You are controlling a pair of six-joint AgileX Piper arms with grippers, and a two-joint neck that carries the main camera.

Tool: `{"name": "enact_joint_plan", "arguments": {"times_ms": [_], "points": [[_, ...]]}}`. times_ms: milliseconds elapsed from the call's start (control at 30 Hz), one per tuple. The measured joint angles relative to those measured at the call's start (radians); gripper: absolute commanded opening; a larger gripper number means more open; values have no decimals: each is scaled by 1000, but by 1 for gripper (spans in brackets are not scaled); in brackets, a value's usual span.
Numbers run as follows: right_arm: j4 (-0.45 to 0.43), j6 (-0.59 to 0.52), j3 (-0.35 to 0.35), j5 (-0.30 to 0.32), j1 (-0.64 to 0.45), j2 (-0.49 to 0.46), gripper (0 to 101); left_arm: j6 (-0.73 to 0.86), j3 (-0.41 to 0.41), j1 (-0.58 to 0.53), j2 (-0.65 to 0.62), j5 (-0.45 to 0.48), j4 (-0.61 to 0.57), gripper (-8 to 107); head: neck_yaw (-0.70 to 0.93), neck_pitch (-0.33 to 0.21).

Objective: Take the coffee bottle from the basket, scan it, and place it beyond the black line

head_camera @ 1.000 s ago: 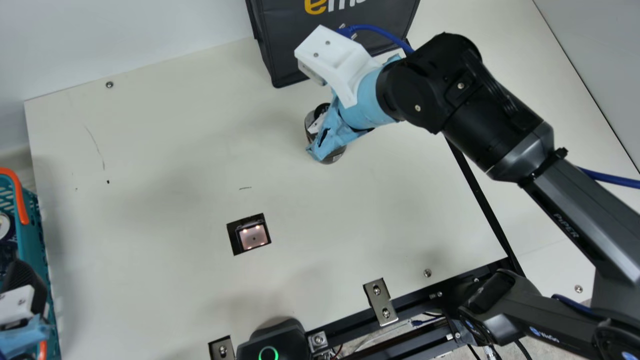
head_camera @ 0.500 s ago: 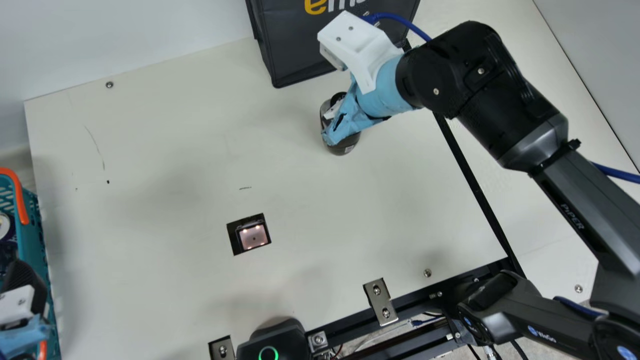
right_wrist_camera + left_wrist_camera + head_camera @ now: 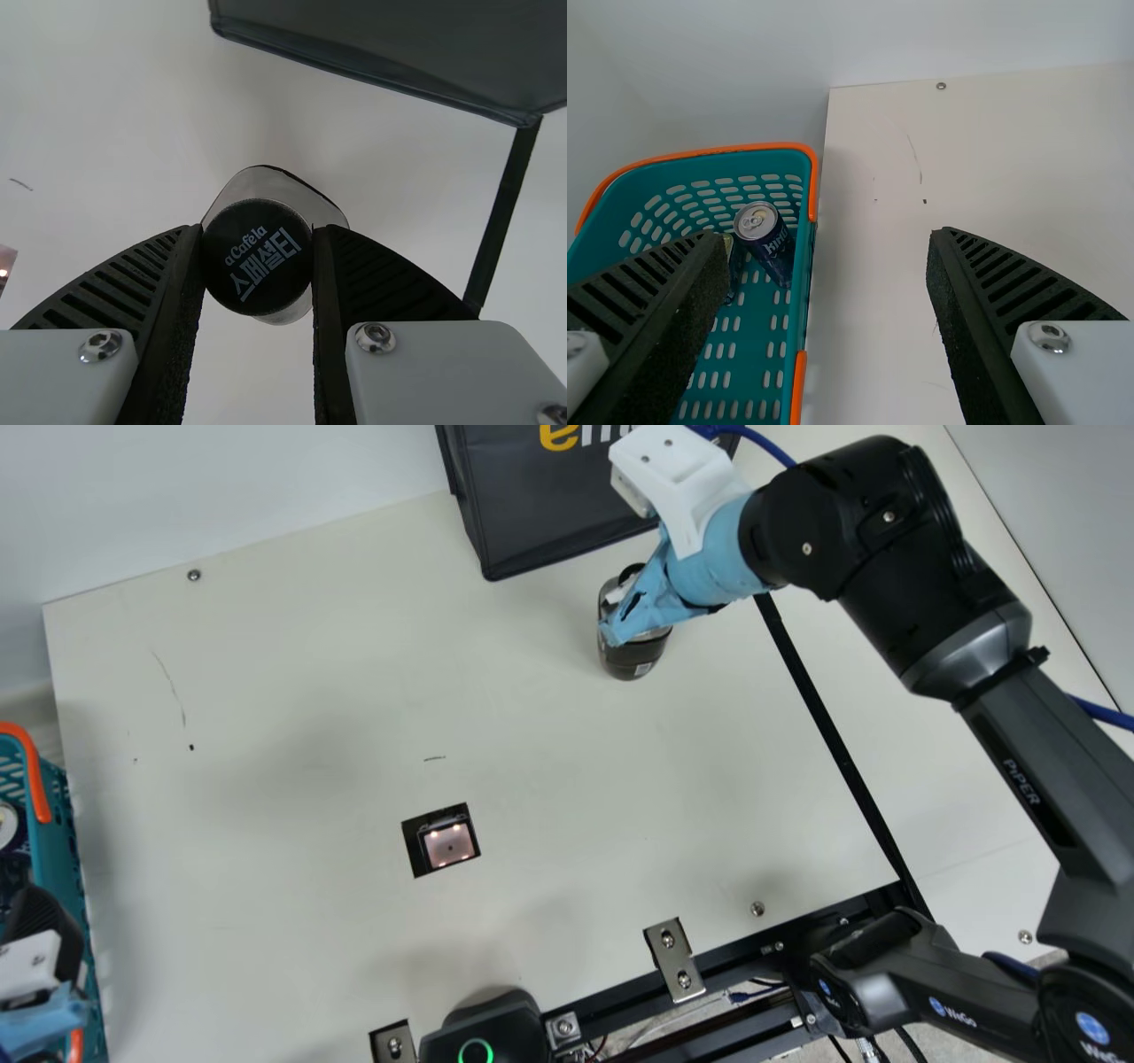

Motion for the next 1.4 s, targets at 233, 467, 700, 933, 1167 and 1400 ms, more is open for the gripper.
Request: {"name": "enact_joint_plan", "arguments": {"times_ms": [233, 467, 700, 933, 1167, 1400], "points": [[9, -11, -4, -1, -63, 11, 0, 0, 0, 0, 0, 0, 0, 90, -2, -2], [18, -19, -10, -1, -126, 21, 0, 0, 0, 0, 0, 0, 0, 90, 0, 0], [33, -26, -22, -1, -195, 32, 0, 0, 0, 0, 0, 0, 0, 90, -2, -2], [43, -43, -39, 2, -267, 45, 0, 0, 0, 0, 0, 0, 0, 90, 0, 0], [62, -64, -51, 6, -330, 55, 0, 0, 0, 0, 0, 0, 0, 90, 0, 0], [71, -75, -67, 10, -385, 64, 0, 0, 0, 0, 0, 0, 0, 90, 0, -2]]}}
